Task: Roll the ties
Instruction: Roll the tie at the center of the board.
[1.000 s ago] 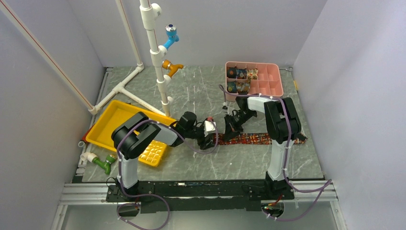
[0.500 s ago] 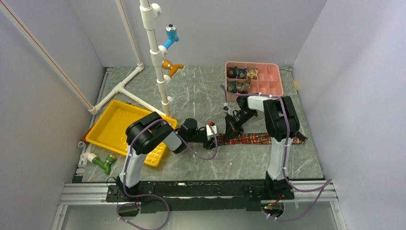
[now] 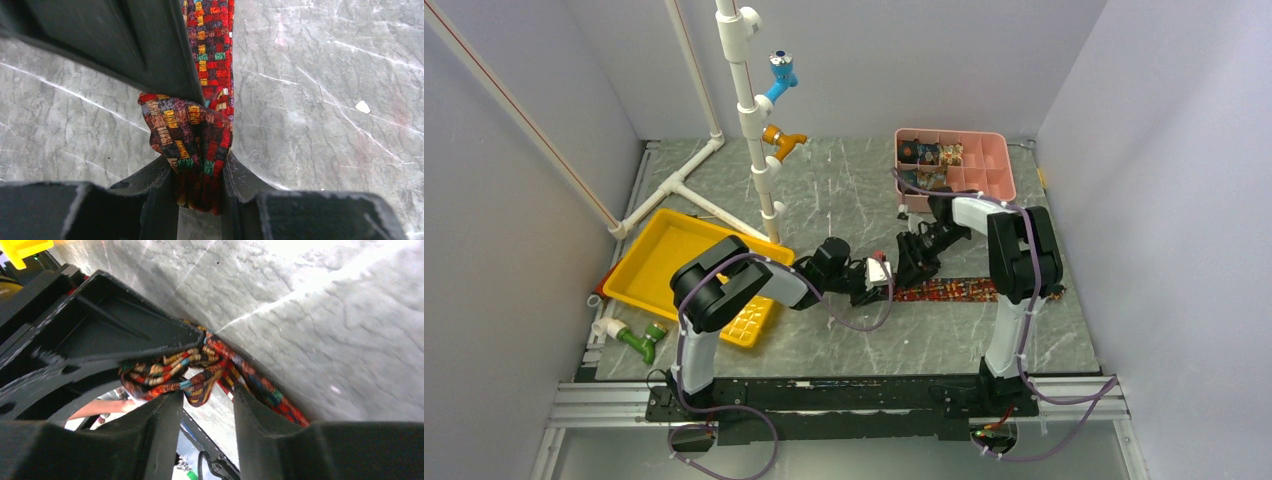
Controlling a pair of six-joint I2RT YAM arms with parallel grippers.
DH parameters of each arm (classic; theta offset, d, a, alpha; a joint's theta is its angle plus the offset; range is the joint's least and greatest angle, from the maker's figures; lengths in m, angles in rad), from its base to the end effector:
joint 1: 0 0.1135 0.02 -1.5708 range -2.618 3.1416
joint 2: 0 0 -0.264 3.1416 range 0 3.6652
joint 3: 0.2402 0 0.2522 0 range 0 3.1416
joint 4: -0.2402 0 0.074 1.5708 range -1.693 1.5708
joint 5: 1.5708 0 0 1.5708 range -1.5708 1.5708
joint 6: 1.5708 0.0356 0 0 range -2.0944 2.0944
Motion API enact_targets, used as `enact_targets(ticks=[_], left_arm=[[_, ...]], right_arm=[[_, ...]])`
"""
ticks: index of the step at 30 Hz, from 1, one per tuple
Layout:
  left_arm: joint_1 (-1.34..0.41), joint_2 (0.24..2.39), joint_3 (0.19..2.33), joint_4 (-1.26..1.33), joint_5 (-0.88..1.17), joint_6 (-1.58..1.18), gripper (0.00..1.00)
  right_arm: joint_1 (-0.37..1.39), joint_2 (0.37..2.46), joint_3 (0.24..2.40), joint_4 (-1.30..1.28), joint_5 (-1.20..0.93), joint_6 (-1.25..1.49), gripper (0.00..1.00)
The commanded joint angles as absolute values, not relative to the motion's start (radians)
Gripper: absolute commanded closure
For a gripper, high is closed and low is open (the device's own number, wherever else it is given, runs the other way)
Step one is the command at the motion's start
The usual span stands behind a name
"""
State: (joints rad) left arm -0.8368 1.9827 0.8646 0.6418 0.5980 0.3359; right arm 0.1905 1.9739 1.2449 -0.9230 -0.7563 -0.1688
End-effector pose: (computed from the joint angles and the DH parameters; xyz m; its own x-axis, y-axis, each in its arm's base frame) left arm 0.2388 -0.2946 0.1140 0.0228 0.3814 -0.9241 0.9970 0.0597 0.0492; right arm 0.3274 0.0880 0.1383 -0.9508 -0.3078 -0.0349 -0.2463 0.6828 0.6879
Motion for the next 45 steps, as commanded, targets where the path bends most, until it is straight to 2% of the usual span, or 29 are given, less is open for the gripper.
enact_targets(ticks=[1,4,11,18,20,22,23,25,28,34,37,45], left_arm=[[-0.833,2.027,0.877,0.213,0.493,0.35,0.87],[-0.833,2.037,0.904,0.174,0.493,0.341,0.86],[-0.833,2.044,0.929,0.136,0.504,0.35,0.83],[-0.832,2.043,0.939,0.127,0.512,0.362,0.76],[-0.832,2.047,0.946,0.132,0.527,0.359,0.7],[-0.831,2.05,0.955,0.137,0.551,0.353,0.59],[-0.83,2.047,0.954,0.151,0.565,0.353,0.53],[-0.816,2.022,0.928,0.22,0.603,0.342,0.4],[-0.785,1.99,0.849,0.418,0.658,0.307,0.3],[-0.769,2.026,0.741,0.868,0.748,0.163,0.17],[-0.798,2.076,0.752,0.987,0.743,0.116,0.17],[-0.847,2.214,0.864,1.107,0.656,0.012,0.25]], right_arm=[[0.17,1.875,1.236,-0.962,-0.837,-0.237,0.48],[0.175,1.874,1.223,-0.961,-0.895,-0.231,0.43],[0.222,1.924,1.23,-0.873,-0.855,-0.172,0.42],[0.224,1.973,1.189,-0.843,-0.615,-0.204,0.72],[0.224,1.986,1.179,-0.825,-0.556,-0.2,0.83],[0.224,2.01,1.178,-0.804,-0.503,-0.191,0.96],[0.224,2.023,1.181,-0.799,-0.487,-0.186,1.0],[0.224,2.046,1.188,-0.8,-0.46,-0.186,1.0],[0.224,2.06,1.187,-0.8,-0.423,-0.197,1.0],[0.229,2.081,1.235,-0.817,-0.363,-0.163,1.0],[0.235,2.093,1.245,-0.817,-0.354,-0.149,1.0],[0.252,2.102,1.236,-0.786,-0.367,-0.138,1.0]])
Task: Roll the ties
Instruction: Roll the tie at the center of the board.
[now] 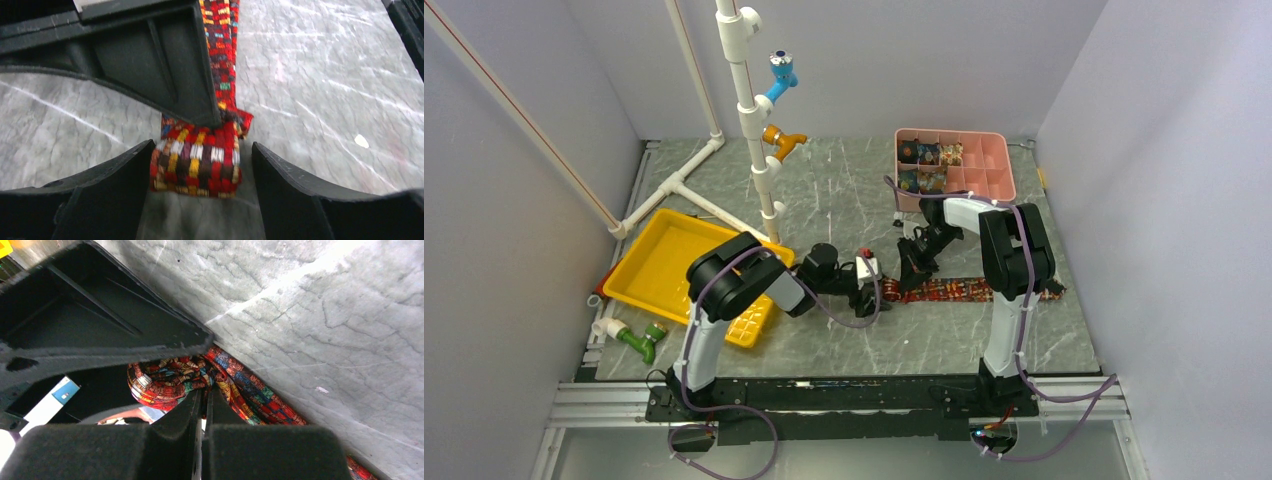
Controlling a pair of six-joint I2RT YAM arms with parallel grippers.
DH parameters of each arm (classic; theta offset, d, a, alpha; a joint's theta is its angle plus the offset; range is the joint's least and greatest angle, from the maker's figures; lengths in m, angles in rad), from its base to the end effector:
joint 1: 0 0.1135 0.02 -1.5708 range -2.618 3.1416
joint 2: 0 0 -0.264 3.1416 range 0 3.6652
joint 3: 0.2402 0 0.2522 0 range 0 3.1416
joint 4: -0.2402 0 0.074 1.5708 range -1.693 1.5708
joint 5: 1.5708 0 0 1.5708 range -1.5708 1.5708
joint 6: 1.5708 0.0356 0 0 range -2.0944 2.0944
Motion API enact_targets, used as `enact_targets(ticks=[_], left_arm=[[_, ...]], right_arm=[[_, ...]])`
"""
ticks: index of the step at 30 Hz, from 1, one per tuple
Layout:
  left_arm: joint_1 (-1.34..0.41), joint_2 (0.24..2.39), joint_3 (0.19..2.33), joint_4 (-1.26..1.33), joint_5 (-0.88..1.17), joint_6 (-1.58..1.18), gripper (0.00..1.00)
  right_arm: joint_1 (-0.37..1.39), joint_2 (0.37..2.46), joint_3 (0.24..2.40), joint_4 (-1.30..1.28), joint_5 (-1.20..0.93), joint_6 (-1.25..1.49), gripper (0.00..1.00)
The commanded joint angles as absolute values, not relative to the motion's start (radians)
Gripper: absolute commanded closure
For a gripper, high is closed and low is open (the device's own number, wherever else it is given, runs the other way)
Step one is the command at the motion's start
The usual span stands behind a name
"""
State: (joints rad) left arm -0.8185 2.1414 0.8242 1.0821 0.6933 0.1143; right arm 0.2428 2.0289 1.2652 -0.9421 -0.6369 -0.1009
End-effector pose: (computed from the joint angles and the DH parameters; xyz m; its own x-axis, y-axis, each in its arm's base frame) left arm 0.2435 -0.2935 0.0900 -0.0456 0.1771 -0.9831 0.9980 0.0519 -0.0370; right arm 0.3263 0.1026 0.1225 -0.9453 -0.3176 0.0746 -0.2119 0.7716 0.5998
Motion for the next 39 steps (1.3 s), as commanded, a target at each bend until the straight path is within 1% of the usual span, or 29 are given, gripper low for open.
enact_targets(ticks=[1,4,6,9,12,13,15,17,20,21,24,26,29,32,35,39], left_arm=[[-0.851,2.221,0.875,1.107,0.656,0.012,0.27],[-0.864,2.232,0.883,1.081,0.641,0.027,0.37],[-0.87,2.23,0.876,1.048,0.62,0.033,0.48],[-0.87,2.215,0.855,0.986,0.608,0.056,0.61],[-0.874,2.183,0.848,0.837,0.557,0.12,0.78],[-0.873,2.169,0.848,0.778,0.542,0.146,0.82],[-0.871,2.139,0.845,0.66,0.521,0.2,0.88],[-0.87,2.108,0.85,0.541,0.511,0.243,0.9],[-0.866,2.092,0.866,0.391,0.498,0.286,0.93],[-0.866,2.092,0.876,0.342,0.488,0.292,0.93],[-0.865,2.099,0.91,0.24,0.475,0.311,0.94],[-0.866,2.105,0.933,0.191,0.466,0.309,0.94],[-0.866,2.113,0.96,0.146,0.458,0.304,0.94],[-0.865,2.119,0.98,0.114,0.452,0.306,0.94],[-0.866,2.126,1.001,0.084,0.447,0.313,0.94],[-0.865,2.131,1.015,0.065,0.443,0.316,0.93]], right_arm=[[0.255,2.102,1.235,-0.782,-0.367,-0.136,1.0],[0.257,2.102,1.23,-0.768,-0.375,-0.129,1.0],[0.258,2.098,1.225,-0.758,-0.387,-0.122,1.0],[0.265,2.09,1.217,-0.744,-0.409,-0.112,1.0],[0.267,2.082,1.218,-0.743,-0.454,-0.109,1.0],[0.267,2.082,1.227,-0.757,-0.471,-0.113,0.96],[0.259,2.075,1.254,-0.809,-0.506,-0.131,0.79],[0.236,2.052,1.287,-0.865,-0.543,-0.151,0.67],[0.19,2.008,1.342,-0.947,-0.614,-0.195,0.56],[0.177,1.995,1.361,-0.976,-0.637,-0.212,0.54],[0.157,1.957,1.367,-1.036,-0.711,-0.257,0.53],[0.157,1.926,1.343,-1.037,-0.767,-0.263,0.5],[0.167,1.904,1.303,-1.008,-0.864,-0.221,0.5],[0.186,1.914,1.272,-0.976,-0.929,-0.183,0.52],[0.208,1.939,1.253,-0.935,-0.928,-0.154,0.52],[0.228,1.964,1.233,-0.887,-0.83,-0.122,0.52]])
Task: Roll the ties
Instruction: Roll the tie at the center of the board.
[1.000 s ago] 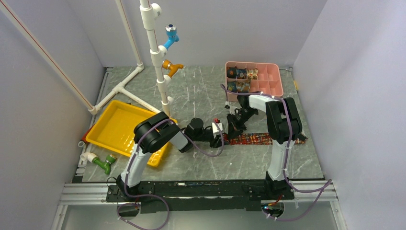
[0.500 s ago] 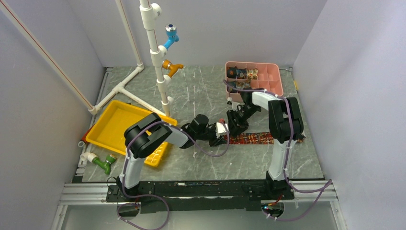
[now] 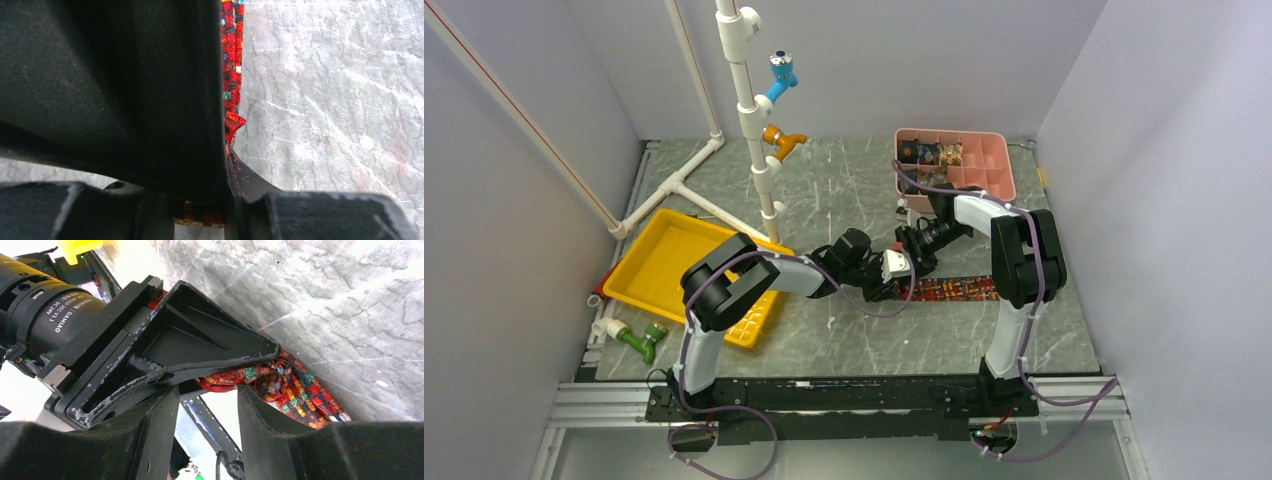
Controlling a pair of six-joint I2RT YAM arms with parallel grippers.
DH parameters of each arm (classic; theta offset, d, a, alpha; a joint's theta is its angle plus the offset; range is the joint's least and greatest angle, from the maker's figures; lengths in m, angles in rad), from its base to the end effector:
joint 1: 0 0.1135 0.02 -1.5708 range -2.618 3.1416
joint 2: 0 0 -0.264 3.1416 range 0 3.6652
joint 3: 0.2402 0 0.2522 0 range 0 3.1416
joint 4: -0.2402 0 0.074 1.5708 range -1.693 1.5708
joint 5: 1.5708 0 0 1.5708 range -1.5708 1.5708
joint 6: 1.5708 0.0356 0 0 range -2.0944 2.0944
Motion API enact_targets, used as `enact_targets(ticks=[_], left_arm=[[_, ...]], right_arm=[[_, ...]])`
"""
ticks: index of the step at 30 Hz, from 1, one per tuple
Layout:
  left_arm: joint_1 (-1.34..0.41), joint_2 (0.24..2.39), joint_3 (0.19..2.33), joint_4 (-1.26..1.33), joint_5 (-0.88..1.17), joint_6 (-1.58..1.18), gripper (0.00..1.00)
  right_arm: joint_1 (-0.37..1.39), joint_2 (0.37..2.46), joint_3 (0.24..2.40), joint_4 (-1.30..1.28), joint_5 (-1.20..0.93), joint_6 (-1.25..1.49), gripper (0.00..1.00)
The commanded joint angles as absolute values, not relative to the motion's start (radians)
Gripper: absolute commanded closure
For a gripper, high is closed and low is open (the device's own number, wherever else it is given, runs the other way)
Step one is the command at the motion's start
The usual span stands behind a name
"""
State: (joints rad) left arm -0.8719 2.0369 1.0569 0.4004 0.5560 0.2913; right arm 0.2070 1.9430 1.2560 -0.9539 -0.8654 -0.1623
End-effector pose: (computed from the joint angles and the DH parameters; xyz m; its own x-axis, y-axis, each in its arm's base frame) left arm 0.2508 -0.3276 0.1222 -0.0692 0.4615 -0.8845 0.9962 0.0792 -0.0366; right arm 0.3239 0.0957 0.1536 -0.9503 -0.3066 -0.0536 -0.2377 0.6039 0.7608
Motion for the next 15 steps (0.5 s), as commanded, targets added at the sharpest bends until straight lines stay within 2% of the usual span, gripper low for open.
enact_targets(ticks=[1,7,10,15], left_arm=[[-0.866,2.131,1.016,0.063,0.444,0.316,0.93],[-0.866,2.135,1.019,0.052,0.454,0.325,0.9],[-0.866,2.134,1.016,0.057,0.471,0.33,0.88],[-0.856,2.126,0.984,0.123,0.53,0.335,0.74]], right_arm=[[0.23,1.971,1.229,-0.877,-0.81,-0.113,0.52],[0.227,2.043,1.223,-0.843,-0.668,-0.111,0.81],[0.203,2.078,1.207,-0.831,-0.645,-0.125,0.99],[0.152,2.109,1.171,-0.817,-0.631,-0.171,1.0]])
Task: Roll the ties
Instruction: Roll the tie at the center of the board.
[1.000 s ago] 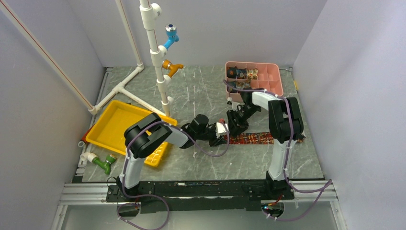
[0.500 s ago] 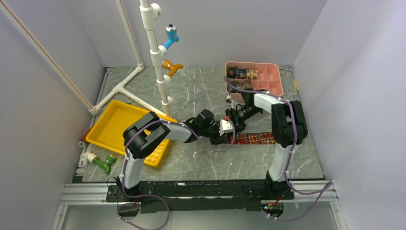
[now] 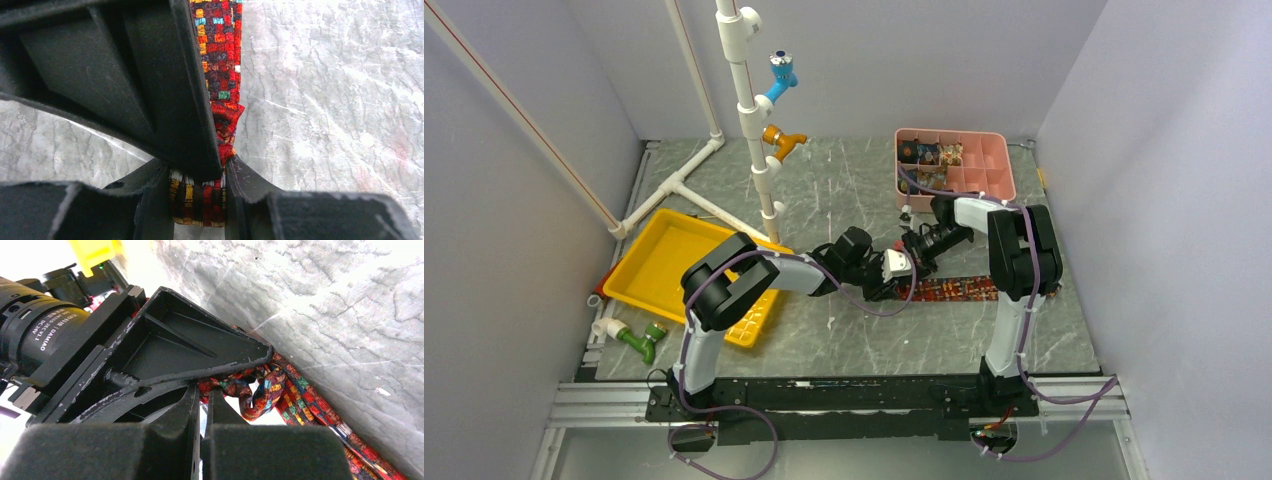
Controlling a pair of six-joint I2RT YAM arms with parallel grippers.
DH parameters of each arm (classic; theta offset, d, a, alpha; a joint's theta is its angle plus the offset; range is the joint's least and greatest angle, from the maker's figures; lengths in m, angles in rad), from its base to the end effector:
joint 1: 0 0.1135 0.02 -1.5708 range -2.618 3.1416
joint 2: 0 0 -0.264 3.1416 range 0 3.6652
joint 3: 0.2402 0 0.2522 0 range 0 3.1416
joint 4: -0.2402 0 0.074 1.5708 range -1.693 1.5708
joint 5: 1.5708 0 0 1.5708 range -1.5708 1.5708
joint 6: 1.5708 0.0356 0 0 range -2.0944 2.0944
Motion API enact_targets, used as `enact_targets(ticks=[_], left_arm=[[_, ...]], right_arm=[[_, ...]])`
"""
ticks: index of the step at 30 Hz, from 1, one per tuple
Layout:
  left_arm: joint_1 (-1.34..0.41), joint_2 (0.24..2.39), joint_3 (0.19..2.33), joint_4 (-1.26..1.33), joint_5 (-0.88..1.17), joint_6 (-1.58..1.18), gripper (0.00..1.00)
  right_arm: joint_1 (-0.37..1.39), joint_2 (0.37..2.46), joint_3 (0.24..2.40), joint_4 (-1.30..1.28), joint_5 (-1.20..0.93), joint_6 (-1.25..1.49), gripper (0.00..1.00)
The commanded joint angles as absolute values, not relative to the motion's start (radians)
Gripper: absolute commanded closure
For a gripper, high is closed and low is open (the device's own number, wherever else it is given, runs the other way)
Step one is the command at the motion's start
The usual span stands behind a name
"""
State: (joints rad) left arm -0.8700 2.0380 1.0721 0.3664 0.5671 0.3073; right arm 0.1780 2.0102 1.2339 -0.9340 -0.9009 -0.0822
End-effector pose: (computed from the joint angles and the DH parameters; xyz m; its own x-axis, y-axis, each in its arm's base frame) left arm 0.2520 -0.3283 0.1231 -0.0653 0.4730 -0.8786 0.9971 0.0648 -0.0392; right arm 0.3255 0.0869 0.1284 -0.9711 -0.2265 0.0748 -0.0827 0.6139 0.7851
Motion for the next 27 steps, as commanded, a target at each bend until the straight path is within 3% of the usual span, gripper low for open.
enact_targets(ticks=[1,5,16,23,25,27], left_arm=[[-0.853,2.127,0.98,0.138,0.539,0.336,0.7],[-0.834,2.123,0.947,0.28,0.607,0.317,0.53],[-0.825,2.173,0.767,1.052,0.722,0.144,0.25],[-0.86,2.278,0.852,1.147,0.644,0.123,0.27],[-0.86,2.292,0.877,1.134,0.629,0.119,0.33],[-0.864,2.287,0.884,1.085,0.625,0.146,0.45]], right_arm=[[0.141,2.121,1.172,-0.821,-0.634,-0.177,1.0],[0.117,2.166,1.199,-0.84,-0.621,-0.183,1.0],[0.123,2.204,1.265,-0.895,-0.564,-0.139,1.0],[0.144,2.229,1.293,-0.907,-0.549,-0.144,1.0],[0.145,2.23,1.299,-0.908,-0.546,-0.145,1.0],[0.146,2.23,1.305,-0.911,-0.548,-0.152,1.0]])
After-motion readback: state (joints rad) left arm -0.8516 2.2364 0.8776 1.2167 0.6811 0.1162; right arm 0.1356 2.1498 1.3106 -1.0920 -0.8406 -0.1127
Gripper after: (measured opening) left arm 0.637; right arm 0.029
